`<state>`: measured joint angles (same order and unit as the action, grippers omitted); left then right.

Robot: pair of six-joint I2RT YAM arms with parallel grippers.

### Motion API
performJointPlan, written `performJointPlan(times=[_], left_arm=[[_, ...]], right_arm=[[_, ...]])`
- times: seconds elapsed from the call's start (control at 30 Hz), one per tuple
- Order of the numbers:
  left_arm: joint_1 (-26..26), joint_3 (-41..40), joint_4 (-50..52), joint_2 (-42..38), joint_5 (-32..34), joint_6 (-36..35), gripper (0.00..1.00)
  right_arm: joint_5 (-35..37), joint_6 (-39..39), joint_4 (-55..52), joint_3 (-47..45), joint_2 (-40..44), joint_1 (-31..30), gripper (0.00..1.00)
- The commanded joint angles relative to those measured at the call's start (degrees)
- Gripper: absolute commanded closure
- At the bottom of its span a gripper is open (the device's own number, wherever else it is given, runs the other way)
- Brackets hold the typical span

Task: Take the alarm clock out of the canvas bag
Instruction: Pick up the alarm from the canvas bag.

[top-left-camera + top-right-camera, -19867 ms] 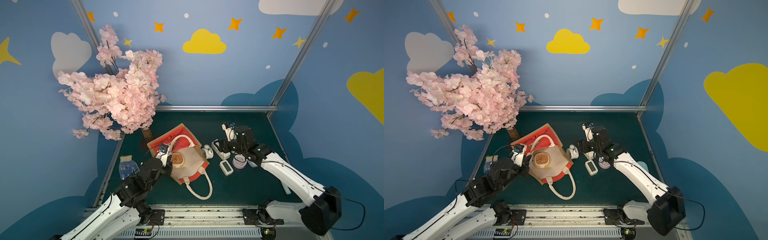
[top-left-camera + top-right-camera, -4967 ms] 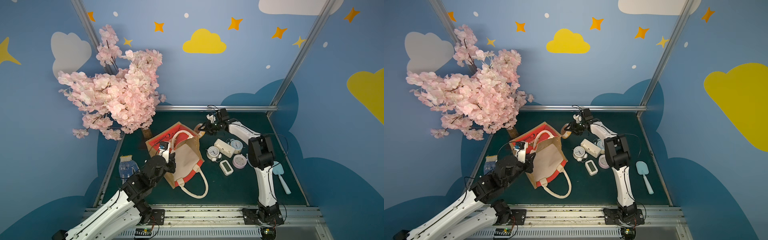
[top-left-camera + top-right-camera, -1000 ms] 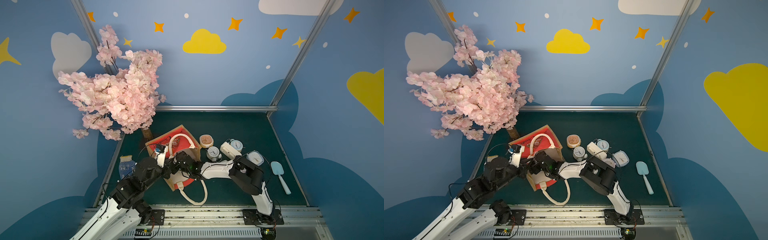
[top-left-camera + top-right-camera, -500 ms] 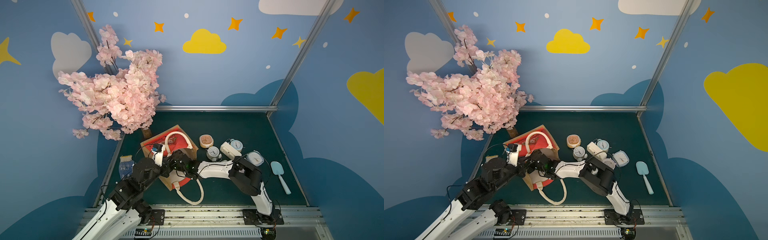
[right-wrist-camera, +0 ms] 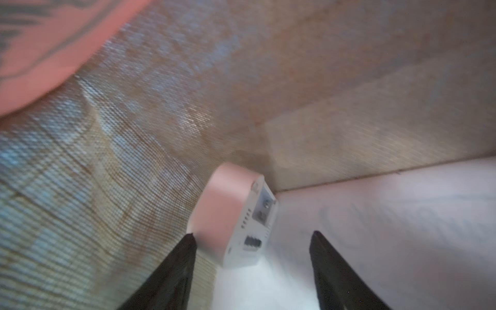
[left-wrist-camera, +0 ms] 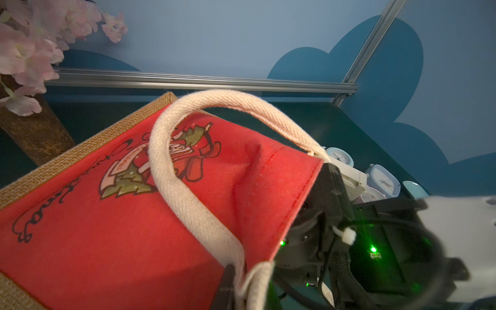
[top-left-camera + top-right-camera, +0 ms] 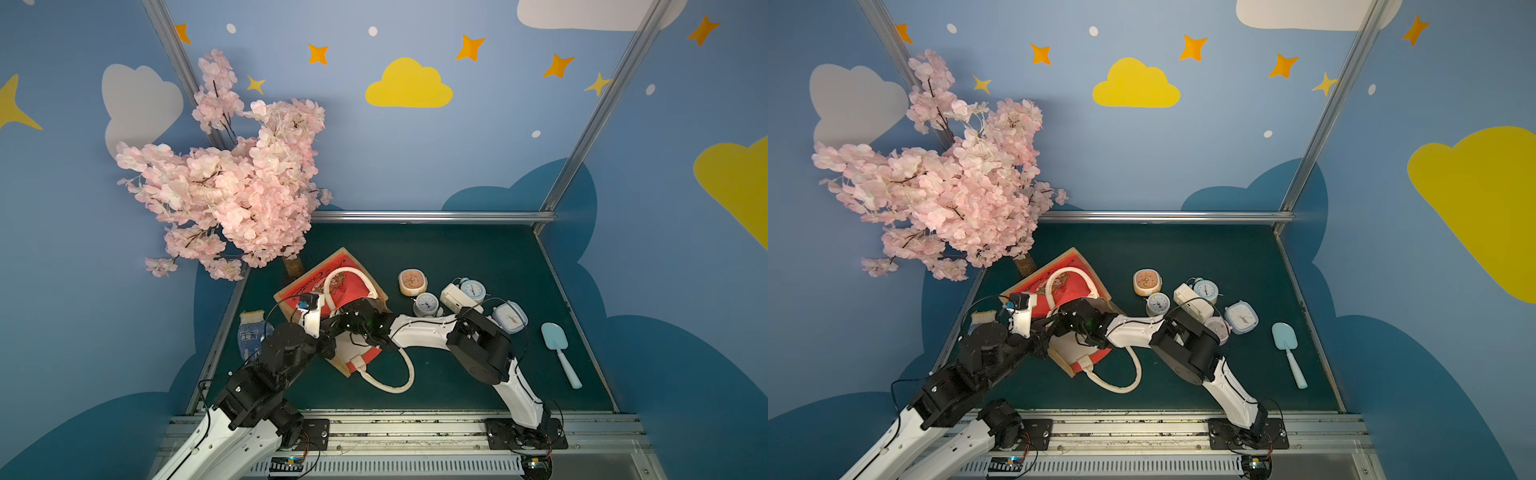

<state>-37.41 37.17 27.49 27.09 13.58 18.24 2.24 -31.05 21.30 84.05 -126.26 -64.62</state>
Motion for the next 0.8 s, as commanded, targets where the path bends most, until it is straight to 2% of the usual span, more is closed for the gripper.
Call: performJointPlan(times=[0.0,0.23,0.37,0.53,0.7,0.77], left_arm=[[-0.9,0.1,-2.9,-1.2,-4.7,0.0,0.84],[-0.8,0.3,-6.6,4.0,-10.9,-0.2,0.85],[-0.8,1.0,-7.8,5.7,-11.1,-0.5,0.85],[-0.8,1.0,-7.8,5.1,-10.9,-0.2,0.85],[-0.8,0.2,-7.8,3.7,-10.3,0.2,0.84],[-0.8,-0.3,-7.6,3.0,-10.3,0.3,0.84]], right_arm=[[2.1,-2.5,-2.8,-5.2,3.9,2.3,0.36],[4.6,-2.5,-3.9,-12.6,9.4,3.4,0.39],[4.2,-3.4,-1.0,-16.3,12.2,3.5,0.38],[-1.5,-2.1,3.6,-17.2,13.4,3.3,0.31],[-1.3,-0.7,1.6,-19.4,15.9,3.6,0.27],[-3.5,-1.3,-2.8,-18.8,16.9,4.4,0.25]])
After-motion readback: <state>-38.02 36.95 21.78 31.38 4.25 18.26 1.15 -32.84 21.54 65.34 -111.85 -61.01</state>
